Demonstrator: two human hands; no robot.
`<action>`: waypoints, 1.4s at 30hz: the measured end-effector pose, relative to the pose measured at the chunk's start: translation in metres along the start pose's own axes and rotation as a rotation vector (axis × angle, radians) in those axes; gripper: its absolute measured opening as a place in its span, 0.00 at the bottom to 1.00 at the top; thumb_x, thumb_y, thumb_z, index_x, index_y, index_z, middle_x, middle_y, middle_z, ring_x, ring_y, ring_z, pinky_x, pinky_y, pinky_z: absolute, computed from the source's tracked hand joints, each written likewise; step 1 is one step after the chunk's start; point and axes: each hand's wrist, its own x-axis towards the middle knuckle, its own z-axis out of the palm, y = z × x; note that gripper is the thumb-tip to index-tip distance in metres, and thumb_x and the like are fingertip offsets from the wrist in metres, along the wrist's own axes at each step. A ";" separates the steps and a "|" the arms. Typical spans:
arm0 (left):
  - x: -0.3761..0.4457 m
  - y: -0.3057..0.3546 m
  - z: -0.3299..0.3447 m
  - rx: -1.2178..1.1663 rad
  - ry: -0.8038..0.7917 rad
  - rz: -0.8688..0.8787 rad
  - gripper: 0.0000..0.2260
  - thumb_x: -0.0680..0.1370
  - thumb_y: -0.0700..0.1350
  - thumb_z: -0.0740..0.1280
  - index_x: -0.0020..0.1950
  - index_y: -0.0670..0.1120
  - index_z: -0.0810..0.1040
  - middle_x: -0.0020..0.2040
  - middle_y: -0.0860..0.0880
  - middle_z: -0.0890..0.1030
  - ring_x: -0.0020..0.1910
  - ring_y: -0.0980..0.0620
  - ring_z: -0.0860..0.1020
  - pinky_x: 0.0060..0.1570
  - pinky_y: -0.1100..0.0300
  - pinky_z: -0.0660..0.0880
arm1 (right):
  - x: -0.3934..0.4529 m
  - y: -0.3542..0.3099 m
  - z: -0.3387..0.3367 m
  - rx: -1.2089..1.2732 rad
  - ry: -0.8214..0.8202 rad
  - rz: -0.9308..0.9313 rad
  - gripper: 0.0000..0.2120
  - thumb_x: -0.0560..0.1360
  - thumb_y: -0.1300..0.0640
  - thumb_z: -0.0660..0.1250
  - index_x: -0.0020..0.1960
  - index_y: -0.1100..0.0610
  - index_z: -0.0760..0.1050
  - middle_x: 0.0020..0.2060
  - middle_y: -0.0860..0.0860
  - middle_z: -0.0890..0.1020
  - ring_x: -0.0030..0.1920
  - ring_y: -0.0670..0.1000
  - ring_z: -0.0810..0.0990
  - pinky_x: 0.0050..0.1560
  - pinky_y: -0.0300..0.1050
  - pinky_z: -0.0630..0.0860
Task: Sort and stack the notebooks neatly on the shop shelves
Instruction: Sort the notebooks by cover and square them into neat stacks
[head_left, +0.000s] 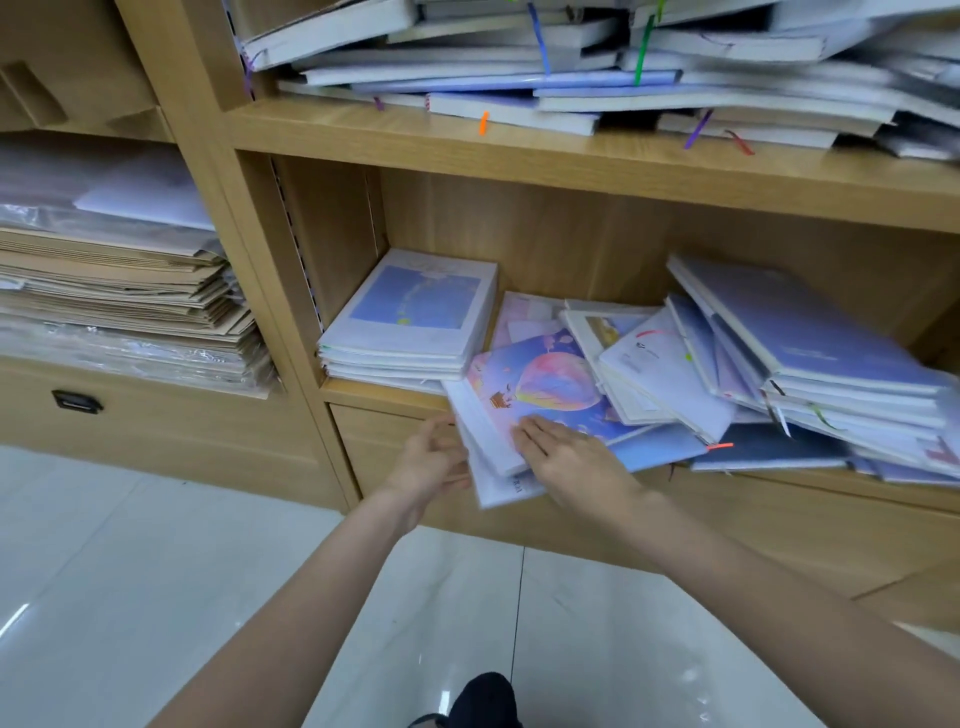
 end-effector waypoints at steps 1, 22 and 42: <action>-0.001 0.002 -0.002 0.002 -0.022 -0.018 0.17 0.77 0.30 0.60 0.60 0.48 0.67 0.45 0.46 0.78 0.41 0.49 0.79 0.47 0.58 0.77 | 0.000 0.004 -0.003 0.060 -0.033 0.033 0.23 0.66 0.67 0.53 0.56 0.63 0.79 0.50 0.56 0.82 0.47 0.54 0.83 0.34 0.44 0.77; -0.064 0.081 -0.041 -0.779 -0.295 -0.036 0.19 0.69 0.54 0.66 0.55 0.44 0.75 0.56 0.32 0.78 0.55 0.34 0.78 0.39 0.52 0.81 | -0.026 0.022 -0.135 0.473 0.523 -0.017 0.15 0.72 0.67 0.60 0.56 0.65 0.78 0.50 0.55 0.83 0.52 0.48 0.76 0.55 0.24 0.64; 0.026 0.047 -0.062 -0.629 0.418 0.073 0.08 0.81 0.43 0.55 0.55 0.44 0.71 0.48 0.46 0.74 0.50 0.47 0.75 0.53 0.55 0.72 | 0.073 0.022 0.004 0.721 -0.220 0.319 0.30 0.76 0.66 0.60 0.75 0.56 0.54 0.76 0.55 0.54 0.73 0.54 0.60 0.69 0.44 0.61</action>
